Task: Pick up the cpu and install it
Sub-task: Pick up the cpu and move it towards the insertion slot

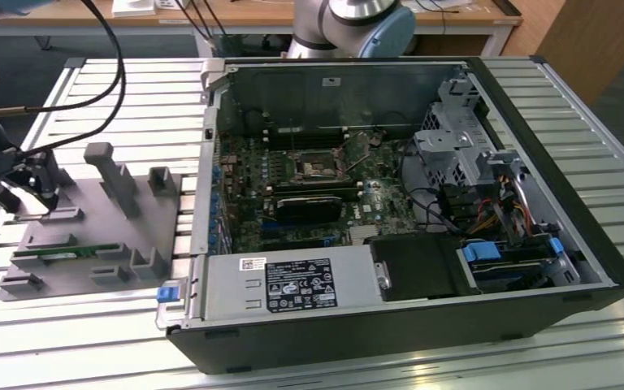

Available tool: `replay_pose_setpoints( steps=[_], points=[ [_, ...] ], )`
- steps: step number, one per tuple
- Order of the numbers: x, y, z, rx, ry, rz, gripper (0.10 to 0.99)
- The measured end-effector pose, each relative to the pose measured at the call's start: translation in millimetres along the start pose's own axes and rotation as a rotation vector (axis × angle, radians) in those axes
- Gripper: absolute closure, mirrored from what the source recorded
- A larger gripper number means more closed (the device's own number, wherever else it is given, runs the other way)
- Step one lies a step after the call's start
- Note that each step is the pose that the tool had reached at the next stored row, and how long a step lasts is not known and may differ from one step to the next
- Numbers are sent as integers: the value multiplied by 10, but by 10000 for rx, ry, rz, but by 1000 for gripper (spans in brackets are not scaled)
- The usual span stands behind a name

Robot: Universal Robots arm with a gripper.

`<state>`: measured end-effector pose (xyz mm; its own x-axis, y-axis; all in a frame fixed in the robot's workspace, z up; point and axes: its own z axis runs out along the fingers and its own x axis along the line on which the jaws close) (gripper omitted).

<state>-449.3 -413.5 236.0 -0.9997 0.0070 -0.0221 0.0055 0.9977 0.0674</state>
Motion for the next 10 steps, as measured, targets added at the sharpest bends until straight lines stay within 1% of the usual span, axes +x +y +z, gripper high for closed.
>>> replay_pose_setpoints(
  steps=[10],
  points=[
    [-2, 10, -95, -3, 0, 0, 557]
  ],
)
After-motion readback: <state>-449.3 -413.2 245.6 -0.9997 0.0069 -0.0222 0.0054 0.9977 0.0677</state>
